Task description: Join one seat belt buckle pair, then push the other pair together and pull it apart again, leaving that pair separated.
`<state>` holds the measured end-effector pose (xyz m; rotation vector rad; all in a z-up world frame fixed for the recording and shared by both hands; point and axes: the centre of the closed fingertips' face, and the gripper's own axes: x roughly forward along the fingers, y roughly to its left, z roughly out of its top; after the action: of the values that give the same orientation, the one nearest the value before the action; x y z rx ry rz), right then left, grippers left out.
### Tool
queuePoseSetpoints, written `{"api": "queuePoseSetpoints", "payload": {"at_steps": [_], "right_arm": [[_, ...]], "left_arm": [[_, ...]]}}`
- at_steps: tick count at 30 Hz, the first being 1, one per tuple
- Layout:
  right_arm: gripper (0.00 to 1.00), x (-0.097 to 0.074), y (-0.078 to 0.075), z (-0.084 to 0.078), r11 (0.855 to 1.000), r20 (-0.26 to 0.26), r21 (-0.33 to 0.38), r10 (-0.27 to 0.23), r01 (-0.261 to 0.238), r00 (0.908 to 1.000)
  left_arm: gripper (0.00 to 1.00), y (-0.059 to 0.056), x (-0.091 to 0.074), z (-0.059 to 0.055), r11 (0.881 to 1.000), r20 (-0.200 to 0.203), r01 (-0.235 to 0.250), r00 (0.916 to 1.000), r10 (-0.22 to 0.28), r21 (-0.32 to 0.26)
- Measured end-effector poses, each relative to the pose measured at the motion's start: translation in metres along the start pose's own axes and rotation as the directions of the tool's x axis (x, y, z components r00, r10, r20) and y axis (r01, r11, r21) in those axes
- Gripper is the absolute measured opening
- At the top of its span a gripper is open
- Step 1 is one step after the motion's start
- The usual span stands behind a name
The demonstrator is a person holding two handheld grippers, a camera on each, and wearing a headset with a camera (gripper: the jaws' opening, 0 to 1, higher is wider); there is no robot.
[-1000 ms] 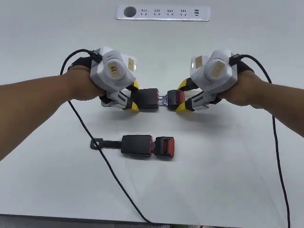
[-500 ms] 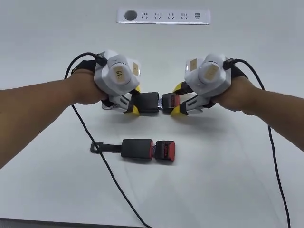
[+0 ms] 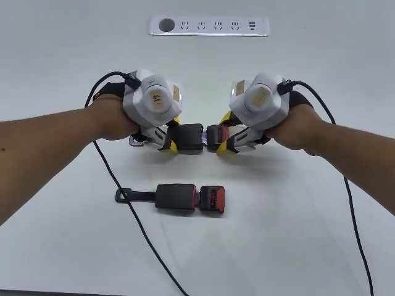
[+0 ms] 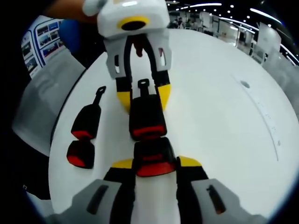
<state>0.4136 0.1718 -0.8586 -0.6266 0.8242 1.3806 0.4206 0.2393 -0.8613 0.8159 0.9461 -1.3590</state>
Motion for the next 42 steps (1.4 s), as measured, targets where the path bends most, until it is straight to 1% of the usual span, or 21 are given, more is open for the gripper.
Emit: {"api": "queuePoseSetpoints", "payload": {"at_steps": [10,13,17,20,26,32,35,42], "right_arm": [[0.33,0.0002,-0.0035,-0.0001,1.0,-0.03,-0.008,-0.019,0.019,0.9994],[0.33,0.0003,-0.0051,0.0002,1.0,-0.034,-0.007,-0.022,0.021,0.9992],[0.33,0.0004,-0.0064,0.0003,1.0,-0.038,-0.005,-0.026,0.026,0.9989],[0.33,0.0002,-0.007,-0.0001,0.999,-0.044,0.003,-0.033,0.034,0.9985],[0.33,0.0004,-0.0079,-0.0004,0.999,-0.061,0.01,-0.044,0.044,0.9972],[0.33,0.0003,-0.0078,-0.0006,0.998,-0.069,0.01,-0.056,0.057,0.996],[0.33,0.0,-0.0079,-0.0009,0.998,-0.072,0.005,-0.06,0.06,0.9956],[0.33,-0.0003,-0.0083,-0.0012,0.998,-0.074,0.003,-0.061,0.061,0.9954]], "left_arm": [[0.3,-0.0006,-0.0004,-0.0007,1.0,-0.007,-0.001,1.0,0.001,-0.003],[0.3,-0.0003,-0.0002,-0.001,1.0,-0.017,-0.001,0.9999,0.001,-0.001],[0.3,-0.0005,-0.0004,-0.0011,1.0,-0.018,-0.002,0.9998,0.002,-0.003],[0.31,-0.0013,-0.0001,-0.0006,1.0,-0.031,-0.007,0.9995,0.007,0.011],[0.31,-0.0009,-0.0004,-0.0005,1.0,-0.05,0.005,0.9987,-0.004,0.022],[0.31,-0.0016,-0.0009,-0.0005,1.0,-0.044,-0.005,0.999,0.005,0.008],[0.31,-0.0011,-0.0007,-0.0006,1.0,-0.049,-0.005,0.9988,0.006,0.013],[0.31,-0.0003,-0.0005,-0.0007,1.0,-0.041,-0.005,0.9991,0.006,0.017]]}}
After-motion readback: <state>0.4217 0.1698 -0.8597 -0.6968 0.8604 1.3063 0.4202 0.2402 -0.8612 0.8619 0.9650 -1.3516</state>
